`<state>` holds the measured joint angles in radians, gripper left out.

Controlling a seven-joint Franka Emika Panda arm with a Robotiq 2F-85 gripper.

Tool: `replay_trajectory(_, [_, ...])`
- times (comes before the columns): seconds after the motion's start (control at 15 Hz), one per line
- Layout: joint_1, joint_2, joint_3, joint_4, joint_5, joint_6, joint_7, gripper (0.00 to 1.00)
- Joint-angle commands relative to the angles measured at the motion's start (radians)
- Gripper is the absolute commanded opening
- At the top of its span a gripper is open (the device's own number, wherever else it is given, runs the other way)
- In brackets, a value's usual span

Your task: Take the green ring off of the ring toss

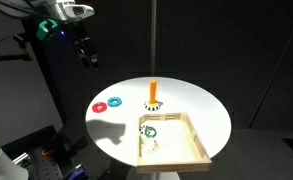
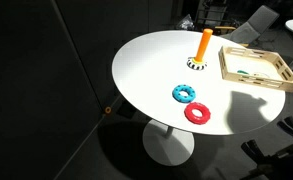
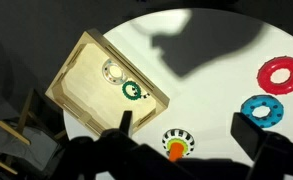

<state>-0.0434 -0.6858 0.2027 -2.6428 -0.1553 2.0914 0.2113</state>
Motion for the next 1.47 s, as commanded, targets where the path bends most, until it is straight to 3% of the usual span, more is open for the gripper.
replay_trajectory(0.0, [0.018, 0.003, -0.016, 0.003, -0.012, -0.004, 0.010, 1.00])
replay_trajectory(0.6, [0.013, 0.069, -0.021, 0.033, -0.002, 0.047, 0.020, 1.00])
replay_trajectory(1.13, [-0.002, 0.287, -0.044, 0.111, 0.000, 0.260, 0.026, 1.00])
replay_trajectory(1.4, [0.008, 0.427, -0.090, 0.187, 0.046, 0.304, 0.006, 1.00])
